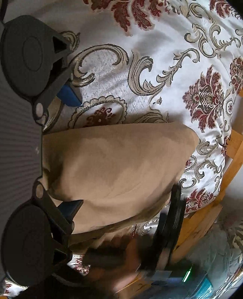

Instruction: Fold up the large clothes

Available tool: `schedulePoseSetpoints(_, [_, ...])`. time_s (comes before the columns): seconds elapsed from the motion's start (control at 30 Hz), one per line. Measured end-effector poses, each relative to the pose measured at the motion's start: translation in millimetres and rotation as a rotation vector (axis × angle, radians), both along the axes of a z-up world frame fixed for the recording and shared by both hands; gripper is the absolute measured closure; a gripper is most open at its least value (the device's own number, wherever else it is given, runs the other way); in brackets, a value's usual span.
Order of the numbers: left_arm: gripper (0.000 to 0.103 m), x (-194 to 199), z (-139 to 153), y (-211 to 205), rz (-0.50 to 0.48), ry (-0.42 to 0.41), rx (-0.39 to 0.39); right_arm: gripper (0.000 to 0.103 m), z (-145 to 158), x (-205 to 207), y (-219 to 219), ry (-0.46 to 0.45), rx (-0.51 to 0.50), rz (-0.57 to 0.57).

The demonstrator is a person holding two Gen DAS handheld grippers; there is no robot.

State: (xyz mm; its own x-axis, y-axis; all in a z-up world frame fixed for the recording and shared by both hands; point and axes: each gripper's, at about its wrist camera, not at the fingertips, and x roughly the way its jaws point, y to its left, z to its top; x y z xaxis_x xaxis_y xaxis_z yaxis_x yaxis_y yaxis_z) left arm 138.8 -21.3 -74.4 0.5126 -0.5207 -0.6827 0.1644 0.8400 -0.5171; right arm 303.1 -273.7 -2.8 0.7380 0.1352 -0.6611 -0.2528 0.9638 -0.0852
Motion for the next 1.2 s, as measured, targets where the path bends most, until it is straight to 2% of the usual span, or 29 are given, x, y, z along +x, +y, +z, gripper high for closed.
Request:
schedulePoseSetpoints(0.1, [0.000,-1,1,-3,0.013,0.002,0.009,0.001,22,-54,-19,-0.034,-0.017,-0.006])
schedulePoseSetpoints(0.2, [0.000,-1,2,-4,0.020,0.001,0.015,0.001,30,-103,-38,-0.040,0.002,-0.016])
schedulePoseSetpoints(0.27, [0.000,-1,2,-5,0.024,0.000,0.017,0.001,29,-129,-49,-0.052,-0.005,-0.080])
schedulePoseSetpoints(0.4, [0.000,-2,3,-4,0.033,0.006,0.020,0.001,35,-164,-68,-0.133,0.011,-0.218])
schedulePoseSetpoints(0.47, [0.000,-3,3,-5,0.038,0.007,0.023,0.001,36,-166,-72,-0.115,0.067,-0.202])
schedulePoseSetpoints(0.53, [0.000,-3,3,-5,0.041,0.005,0.026,0.001,25,-160,-70,-0.073,0.074,-0.178])
schedulePoseSetpoints(0.6, [0.000,-4,3,-5,0.044,-0.002,0.025,0.001,-2,-153,-63,-0.014,0.012,-0.164])
schedulePoseSetpoints(0.67, [0.000,-6,2,-6,0.042,-0.013,0.028,0.001,-30,-149,-58,0.019,-0.091,-0.155])
schedulePoseSetpoints(0.73, [0.000,-7,1,-8,0.050,-0.026,0.035,0.001,-42,-151,-56,-0.028,-0.102,-0.136])
schedulePoseSetpoints(1.2, [0.000,-9,2,-8,0.056,-0.028,0.042,0.001,-42,-149,-61,-0.028,-0.076,-0.144])
